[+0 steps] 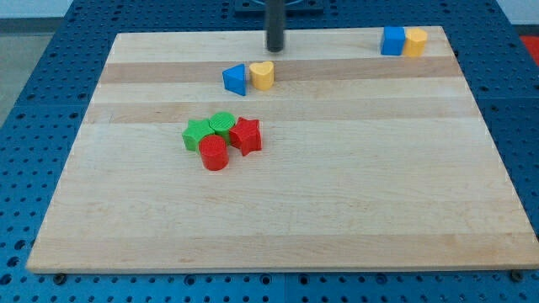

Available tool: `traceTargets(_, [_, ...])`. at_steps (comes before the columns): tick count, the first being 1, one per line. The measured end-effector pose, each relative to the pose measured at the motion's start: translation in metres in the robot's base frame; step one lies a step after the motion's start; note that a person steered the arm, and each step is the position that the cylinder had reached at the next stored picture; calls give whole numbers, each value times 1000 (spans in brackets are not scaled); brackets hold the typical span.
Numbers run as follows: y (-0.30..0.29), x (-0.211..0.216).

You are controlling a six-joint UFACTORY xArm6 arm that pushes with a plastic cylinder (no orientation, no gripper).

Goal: Nudge blue triangle to the yellow heart

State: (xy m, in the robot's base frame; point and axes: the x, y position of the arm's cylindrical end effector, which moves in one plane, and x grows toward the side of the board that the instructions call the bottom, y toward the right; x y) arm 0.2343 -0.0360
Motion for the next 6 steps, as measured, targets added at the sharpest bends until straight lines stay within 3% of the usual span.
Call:
traceTargets(2, [-73, 35])
traceTargets(4, [-80, 73])
traceTargets(6, [-49, 111])
